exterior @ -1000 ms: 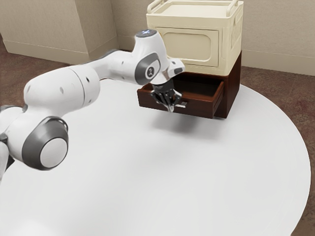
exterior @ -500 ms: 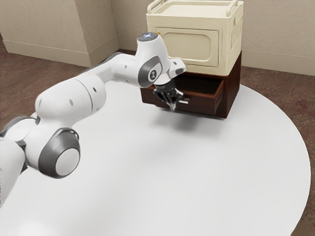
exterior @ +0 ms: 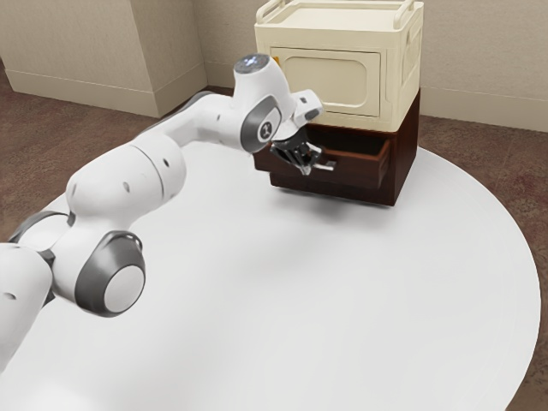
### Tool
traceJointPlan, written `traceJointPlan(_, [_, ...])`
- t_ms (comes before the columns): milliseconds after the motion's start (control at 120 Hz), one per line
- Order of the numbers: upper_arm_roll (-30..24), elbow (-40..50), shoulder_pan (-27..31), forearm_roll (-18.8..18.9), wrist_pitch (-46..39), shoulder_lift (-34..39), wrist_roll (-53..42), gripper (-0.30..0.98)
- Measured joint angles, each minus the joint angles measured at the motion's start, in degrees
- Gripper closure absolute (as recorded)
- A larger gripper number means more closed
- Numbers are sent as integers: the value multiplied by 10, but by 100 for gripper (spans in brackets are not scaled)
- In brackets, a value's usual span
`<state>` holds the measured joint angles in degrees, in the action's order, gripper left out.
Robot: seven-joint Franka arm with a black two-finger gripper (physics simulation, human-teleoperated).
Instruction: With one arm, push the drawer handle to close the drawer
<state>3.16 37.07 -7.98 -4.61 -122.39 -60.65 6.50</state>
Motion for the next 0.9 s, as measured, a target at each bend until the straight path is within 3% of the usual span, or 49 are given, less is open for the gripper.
traceJointPlan(900, [-18,-11,20,5,-185,-47,-38,78])
